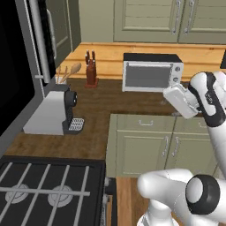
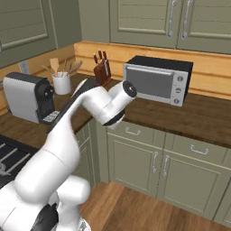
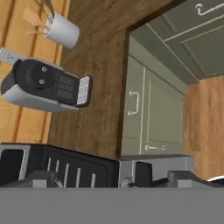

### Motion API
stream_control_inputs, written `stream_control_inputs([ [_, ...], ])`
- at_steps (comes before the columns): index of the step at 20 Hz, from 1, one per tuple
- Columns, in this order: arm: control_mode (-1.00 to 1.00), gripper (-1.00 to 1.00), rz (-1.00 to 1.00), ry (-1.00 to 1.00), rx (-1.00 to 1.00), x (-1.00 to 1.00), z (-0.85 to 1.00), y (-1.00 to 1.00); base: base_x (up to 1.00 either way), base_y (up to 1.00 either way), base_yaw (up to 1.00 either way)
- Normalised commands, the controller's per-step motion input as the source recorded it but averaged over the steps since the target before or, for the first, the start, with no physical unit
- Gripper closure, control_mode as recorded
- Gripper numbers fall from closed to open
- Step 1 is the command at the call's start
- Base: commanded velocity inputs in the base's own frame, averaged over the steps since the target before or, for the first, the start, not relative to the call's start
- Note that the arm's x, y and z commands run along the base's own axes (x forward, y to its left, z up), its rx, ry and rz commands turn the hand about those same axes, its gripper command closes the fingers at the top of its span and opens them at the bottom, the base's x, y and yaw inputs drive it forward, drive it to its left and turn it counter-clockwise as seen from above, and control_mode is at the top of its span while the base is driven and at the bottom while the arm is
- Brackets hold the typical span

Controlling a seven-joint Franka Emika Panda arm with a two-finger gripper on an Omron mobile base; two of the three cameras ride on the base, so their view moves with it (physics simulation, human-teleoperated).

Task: Take a straw from the drawer in front and place it inside the glass cup on the dining counter.

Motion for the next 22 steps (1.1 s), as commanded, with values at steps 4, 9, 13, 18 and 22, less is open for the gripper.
stream_control_inputs([
  [4, -1.00, -1.00, 0.09, 0.00, 0.38, 0.21, -0.93, -0.05, 0.00, 0.00, 0.00],
  [9, -1.00, -1.00, 0.13, 0.00, 0.32, 0.37, -1.00, 0.07, 0.00, 0.00, 0.00],
  [13, -1.00, -1.00, 0.12, 0.00, 0.24, 0.45, -0.98, 0.34, 0.00, 0.00, 0.00],
  [18, -1.00, -1.00, 0.08, -0.01, 0.09, 0.44, -0.78, 0.61, 0.00, 0.00, 0.00],
  [22, -1.00, -1.00, 0.02, -0.09, 0.00, 0.37, -0.67, 0.73, 0.00, 0.00, 0.00],
])
